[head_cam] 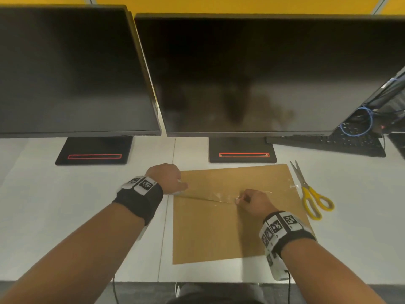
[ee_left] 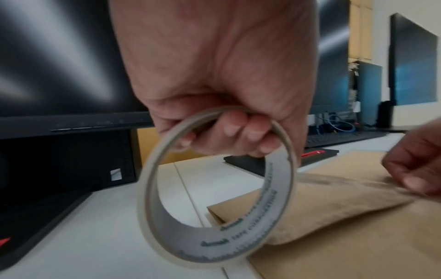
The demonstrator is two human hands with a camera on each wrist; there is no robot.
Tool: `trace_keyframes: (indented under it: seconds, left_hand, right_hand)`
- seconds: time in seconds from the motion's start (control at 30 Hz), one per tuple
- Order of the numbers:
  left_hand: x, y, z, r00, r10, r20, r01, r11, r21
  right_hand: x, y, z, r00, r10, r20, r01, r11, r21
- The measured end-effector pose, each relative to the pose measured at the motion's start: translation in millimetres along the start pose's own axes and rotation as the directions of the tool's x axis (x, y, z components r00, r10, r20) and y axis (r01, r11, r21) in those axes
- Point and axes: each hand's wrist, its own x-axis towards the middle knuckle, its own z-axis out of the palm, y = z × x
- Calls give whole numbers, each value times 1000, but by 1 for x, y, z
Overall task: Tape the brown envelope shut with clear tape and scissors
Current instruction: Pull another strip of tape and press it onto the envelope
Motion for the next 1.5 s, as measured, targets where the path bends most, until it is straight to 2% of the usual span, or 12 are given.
trace_keyframes:
  seconds: [0.23, 0.33, 0.43, 0.7, 0.97, 1.3, 1.4, 1.5]
  left_hand:
    - [-7, 16, 6, 989, -131, 63, 122, 984, 131]
    - [-9, 21, 9, 986, -130, 102, 113, 981, 157]
    - [-7, 26, 15, 988, -136, 70, 121, 975, 186]
    - [0, 34, 27, 980, -150, 131, 116, 966, 232]
    - [-3, 48, 26, 980, -176, 98, 137, 940, 311]
    - [-1, 53, 23, 976, -191, 105, 154, 946, 286]
    - [-1, 52, 23, 976, -193, 100, 159, 947, 278]
    - [-1, 51, 24, 972, -209, 107, 174, 946, 274]
  right_hand:
    - [-2, -5, 2, 1000, 20, -16, -21, 999, -33]
    - [-1, -8, 2, 999, 53, 11, -52, 998, -45]
    - [0, -7, 0, 997, 80, 9, -79, 996, -28]
    - [-4, -7, 3, 998, 50, -23, -50, 999, -5]
    - [-5, -9, 4, 999, 35, -39, -35, 999, -14]
    - [-7, -7, -2, 996, 70, -62, -62, 992, 113]
    - [-7, -14, 3, 992, -29, -122, 29, 1000, -2]
    - [-8, -36, 22, 958, -261, -118, 257, 965, -45]
